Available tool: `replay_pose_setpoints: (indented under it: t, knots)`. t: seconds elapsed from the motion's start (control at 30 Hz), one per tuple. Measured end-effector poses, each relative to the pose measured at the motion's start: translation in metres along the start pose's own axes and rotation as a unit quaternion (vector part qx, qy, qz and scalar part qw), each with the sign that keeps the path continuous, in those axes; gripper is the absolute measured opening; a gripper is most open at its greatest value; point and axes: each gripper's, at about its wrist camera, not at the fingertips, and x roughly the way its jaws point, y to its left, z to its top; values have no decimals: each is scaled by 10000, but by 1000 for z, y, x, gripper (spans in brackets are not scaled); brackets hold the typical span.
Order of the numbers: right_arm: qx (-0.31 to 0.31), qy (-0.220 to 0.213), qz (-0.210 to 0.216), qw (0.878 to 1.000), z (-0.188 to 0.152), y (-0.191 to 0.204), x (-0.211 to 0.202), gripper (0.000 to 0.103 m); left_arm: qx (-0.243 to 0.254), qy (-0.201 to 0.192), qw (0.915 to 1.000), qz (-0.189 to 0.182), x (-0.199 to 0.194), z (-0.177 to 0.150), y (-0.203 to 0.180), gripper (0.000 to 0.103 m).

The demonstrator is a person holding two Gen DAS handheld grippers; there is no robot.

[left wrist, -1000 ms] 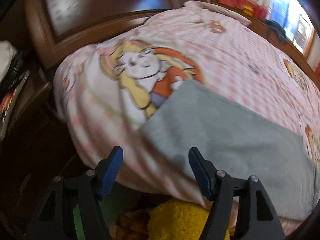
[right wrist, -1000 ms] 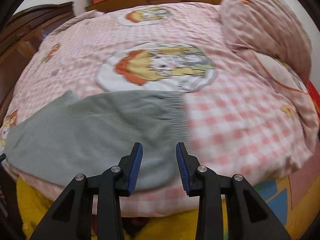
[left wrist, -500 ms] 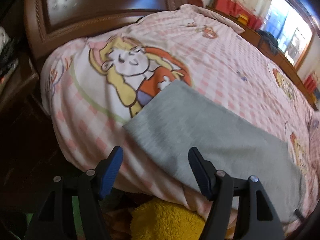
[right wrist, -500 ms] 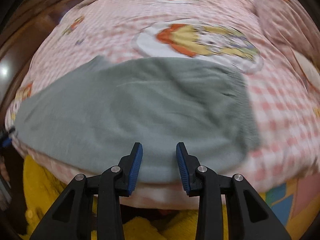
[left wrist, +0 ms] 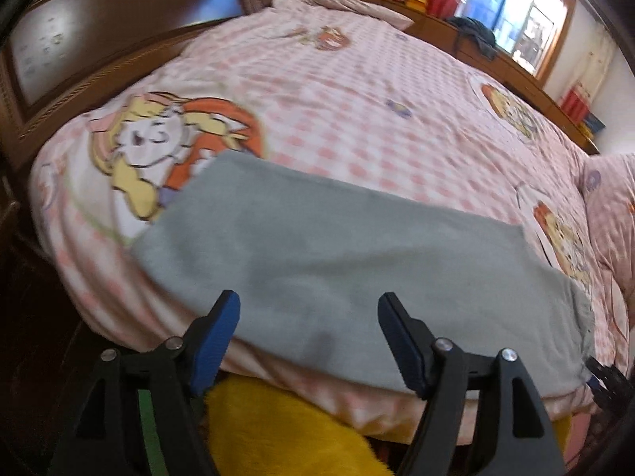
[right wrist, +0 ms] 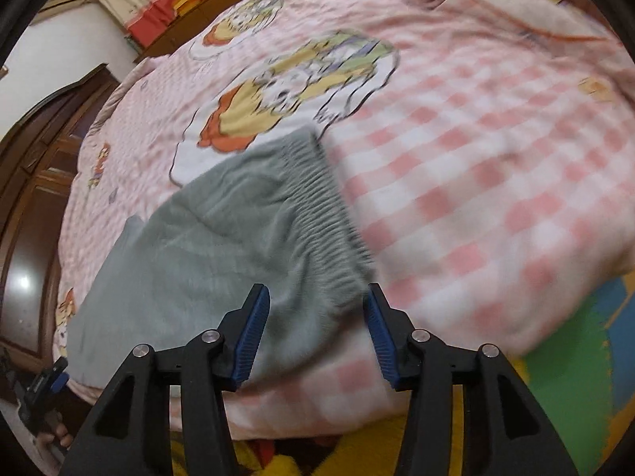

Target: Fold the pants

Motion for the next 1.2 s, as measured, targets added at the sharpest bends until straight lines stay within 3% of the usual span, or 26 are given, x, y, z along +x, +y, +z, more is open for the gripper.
replay_pose_setpoints:
  t: [0.13, 0.3, 0.4, 0.53, 0.63, 0.73, 1.07, 1.2]
  knots:
    - [-198, -130, -3, 9997, -4, 8, 14, 63, 255, 222, 9994, -14, 16, -4, -23, 76]
    - [-40, -308, 321, 9990, -8, -1, 14, 64, 431, 544, 9974, 172, 39, -13, -37, 76]
    - [138, -351, 435, 9983, -6, -4, 17, 64, 412, 546, 9971, 322, 43, -15, -40, 76]
    - [106, -401, 283, 9987, -5, -4, 17, 35, 423, 587, 9963, 470, 45, -15, -45, 76]
    - [459, -284, 796, 9954, -3, -14, 14, 17, 360, 623, 9958, 562, 44, -16, -46, 77]
    - [356, -315, 864, 9951, -1, -8, 7, 13, 307, 630, 9955, 638, 45, -15, -46, 77]
    - [-1173, -907, 472, 9878, -3, 61, -24, 11, 485, 582, 9957, 533, 37, -18, -46, 77]
    - [-1323, -932, 525, 9854, -7, 82, -25, 11, 691, 619, 9935, 652, 38, -13, -44, 77]
